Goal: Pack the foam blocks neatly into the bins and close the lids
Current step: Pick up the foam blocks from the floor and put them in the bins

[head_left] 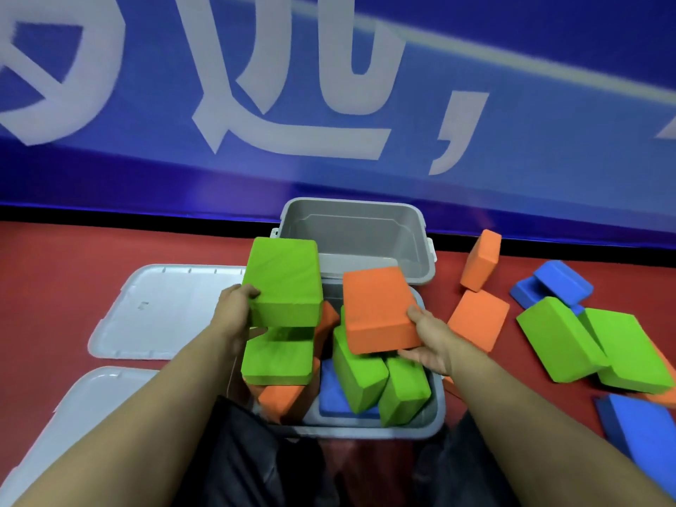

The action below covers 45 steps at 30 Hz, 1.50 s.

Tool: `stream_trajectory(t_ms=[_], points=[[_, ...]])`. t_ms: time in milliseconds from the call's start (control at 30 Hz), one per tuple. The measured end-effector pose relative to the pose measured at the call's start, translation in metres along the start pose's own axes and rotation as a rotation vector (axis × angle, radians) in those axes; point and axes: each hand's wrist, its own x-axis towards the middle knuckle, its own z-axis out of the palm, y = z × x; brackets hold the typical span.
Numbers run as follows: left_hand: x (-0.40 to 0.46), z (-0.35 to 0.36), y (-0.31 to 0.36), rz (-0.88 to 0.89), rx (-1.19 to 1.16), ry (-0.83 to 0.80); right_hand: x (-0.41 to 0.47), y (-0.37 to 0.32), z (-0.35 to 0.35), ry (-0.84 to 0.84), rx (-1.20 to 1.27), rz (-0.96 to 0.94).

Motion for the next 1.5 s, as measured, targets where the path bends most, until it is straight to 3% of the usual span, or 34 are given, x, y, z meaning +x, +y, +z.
stream_trajectory(t_ms=[100, 333, 467, 700, 967, 1167, 1333, 1500], points=[[0.003, 0.006, -0.003, -0.072, 0.073, -0.103, 0.013, 0.008, 0.001, 0.104, -0.164, 0.039], [0.004, 0.026, -0.014, -0.187, 0.376, -0.234, 0.031, 0.011, -0.006, 0.220, -0.506, -0.081], [0.006, 0.032, -0.020, -0.135, 0.602, -0.213, 0.028, 0.015, -0.009, 0.240, -0.874, -0.175], [0.013, 0.044, -0.030, -0.018, 1.043, -0.177, 0.022, 0.017, -0.010, 0.215, -1.048, -0.257], [0.012, 0.081, -0.029, 0.038, 1.147, -0.063, 0.017, 0.017, -0.010, 0.263, -1.177, -0.347], [0.000, 0.114, -0.020, 0.254, 1.033, 0.058, 0.013, 0.014, -0.010, 0.270, -1.107, -0.398], [-0.029, 0.142, -0.013, 0.515, 0.893, -0.085, -0.008, 0.005, -0.020, 0.290, -1.028, -0.482], [-0.070, 0.179, 0.007, 0.687, 0.944, -0.251, -0.048, -0.005, -0.058, 0.312, -1.154, -0.553]])
